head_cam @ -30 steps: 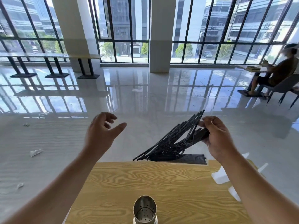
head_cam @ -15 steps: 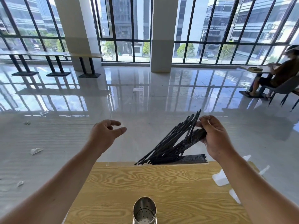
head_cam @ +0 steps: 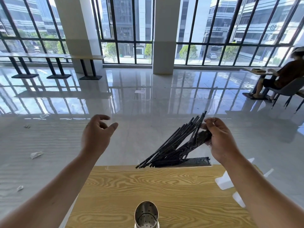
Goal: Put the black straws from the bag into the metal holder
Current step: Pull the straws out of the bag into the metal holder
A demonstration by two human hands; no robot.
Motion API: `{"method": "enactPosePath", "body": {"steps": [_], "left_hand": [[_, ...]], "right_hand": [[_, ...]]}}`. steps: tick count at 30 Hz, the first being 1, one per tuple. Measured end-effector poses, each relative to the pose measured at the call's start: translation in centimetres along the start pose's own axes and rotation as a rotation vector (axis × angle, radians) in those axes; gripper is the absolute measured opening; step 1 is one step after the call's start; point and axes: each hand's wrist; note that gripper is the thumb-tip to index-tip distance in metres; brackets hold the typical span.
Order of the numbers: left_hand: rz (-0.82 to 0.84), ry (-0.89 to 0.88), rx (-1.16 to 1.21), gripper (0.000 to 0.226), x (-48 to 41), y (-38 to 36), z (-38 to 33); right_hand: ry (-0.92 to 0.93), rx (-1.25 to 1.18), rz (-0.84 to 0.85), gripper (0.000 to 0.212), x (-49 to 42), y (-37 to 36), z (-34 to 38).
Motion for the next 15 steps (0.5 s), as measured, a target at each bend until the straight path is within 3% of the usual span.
{"method": "enactPosePath", "body": {"steps": [2,5,8,13,15], "left_hand": [[-0.040,0.002,-0.009,0.034,0.1,0.1,0.0],[0.016,0.043,0.079,0.036,0.2,0.0,0.0],[0.067,0.101,0.085,0.054,0.3,0.3,-0.1],[0.420,0.356,0.503,0.071,0.7,0.3,-1.3],[0.491,0.372,0.536,0.069,1.0,0.0,-1.5]], "right_hand": [[0.007,-0.006,0.012,0.022,-0.1,-0.1,0.2],[0.015,-0.012,0.023,0.023,-0.3,0.0,0.5],[0.021,-0.018,0.027,0.023,-0.3,0.0,0.7],[0.024,-0.015,0.034,0.027,-0.2,-0.1,0.7],[0.020,-0.016,0.036,0.030,-0.2,-0.2,0.6]]}}
Point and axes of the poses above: each hand's wrist, its own x-axis away from the middle knuckle, its own y-axis out of the back of the hand, z = x × y, and after that the axes turned 3 degrees about -y, right-handed
